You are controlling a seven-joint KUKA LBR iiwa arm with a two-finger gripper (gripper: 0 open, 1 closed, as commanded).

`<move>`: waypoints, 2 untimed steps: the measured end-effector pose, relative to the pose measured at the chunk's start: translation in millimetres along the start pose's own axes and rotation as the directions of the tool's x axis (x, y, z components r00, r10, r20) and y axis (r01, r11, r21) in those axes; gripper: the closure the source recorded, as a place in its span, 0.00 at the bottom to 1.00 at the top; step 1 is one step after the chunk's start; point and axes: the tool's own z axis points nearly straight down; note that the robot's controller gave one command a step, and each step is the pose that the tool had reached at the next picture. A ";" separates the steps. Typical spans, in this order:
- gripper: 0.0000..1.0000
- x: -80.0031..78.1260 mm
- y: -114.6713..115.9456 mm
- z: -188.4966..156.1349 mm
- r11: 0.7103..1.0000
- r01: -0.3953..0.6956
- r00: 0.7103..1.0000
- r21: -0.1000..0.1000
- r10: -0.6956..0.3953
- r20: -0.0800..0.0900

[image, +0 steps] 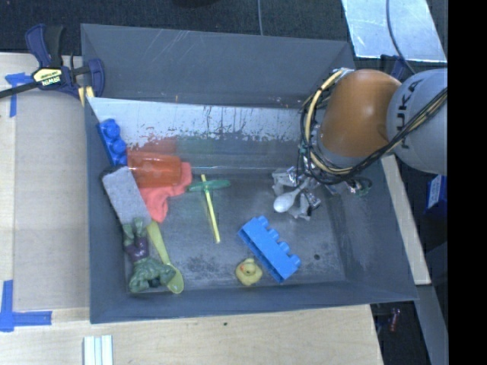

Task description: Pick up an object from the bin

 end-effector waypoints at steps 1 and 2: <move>1.00 -3.7 4.8 -58.8 1.000 0.022 1.000 -0.003 -0.022 -0.003; 1.00 -6.3 2.8 -135.6 0.999 -0.033 0.999 -0.006 0.033 -0.005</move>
Offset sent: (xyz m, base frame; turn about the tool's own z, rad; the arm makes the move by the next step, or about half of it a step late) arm 0.0019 0.0058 0.1483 0.0445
